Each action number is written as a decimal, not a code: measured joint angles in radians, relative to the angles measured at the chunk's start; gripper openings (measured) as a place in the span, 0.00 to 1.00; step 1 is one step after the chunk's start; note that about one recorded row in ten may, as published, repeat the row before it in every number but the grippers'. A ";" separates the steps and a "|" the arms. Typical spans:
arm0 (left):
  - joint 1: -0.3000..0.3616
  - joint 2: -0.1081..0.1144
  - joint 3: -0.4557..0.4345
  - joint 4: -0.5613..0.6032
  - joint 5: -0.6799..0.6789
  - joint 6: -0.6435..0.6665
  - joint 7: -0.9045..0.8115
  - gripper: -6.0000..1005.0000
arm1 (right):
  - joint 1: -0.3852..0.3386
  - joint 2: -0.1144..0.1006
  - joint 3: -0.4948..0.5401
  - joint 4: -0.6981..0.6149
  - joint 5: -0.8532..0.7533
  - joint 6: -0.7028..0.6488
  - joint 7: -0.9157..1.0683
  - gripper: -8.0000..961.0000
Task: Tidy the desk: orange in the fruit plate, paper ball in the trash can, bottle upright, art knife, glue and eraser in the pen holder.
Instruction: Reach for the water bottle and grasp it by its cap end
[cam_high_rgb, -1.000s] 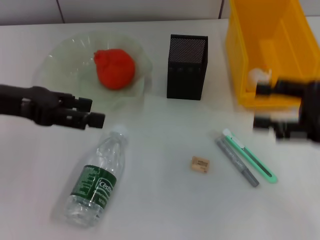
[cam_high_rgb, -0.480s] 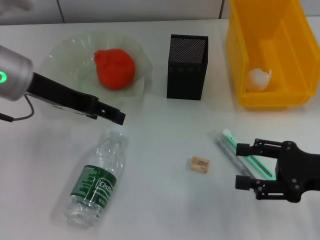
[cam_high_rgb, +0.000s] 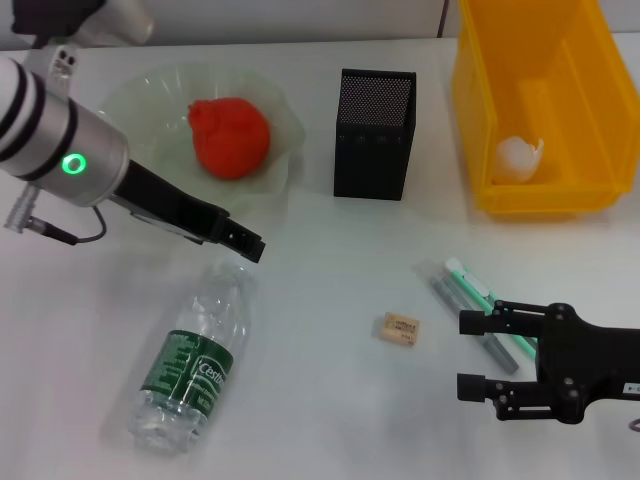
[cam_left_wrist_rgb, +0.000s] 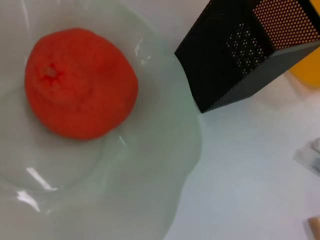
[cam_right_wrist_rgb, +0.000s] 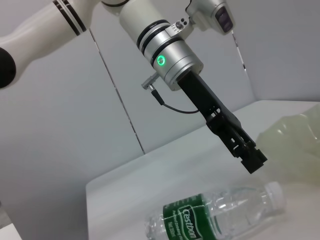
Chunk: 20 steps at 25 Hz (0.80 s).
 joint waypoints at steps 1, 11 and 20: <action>-0.001 -0.002 0.021 -0.006 0.001 -0.021 -0.005 0.79 | 0.000 -0.002 0.000 0.011 0.000 0.010 -0.004 0.81; -0.021 -0.004 0.092 -0.119 0.009 -0.103 -0.011 0.79 | 0.000 -0.005 0.002 0.017 0.000 0.017 -0.007 0.81; -0.051 -0.004 0.166 -0.201 0.013 -0.177 -0.008 0.79 | 0.000 -0.003 0.004 0.017 0.000 0.028 -0.008 0.81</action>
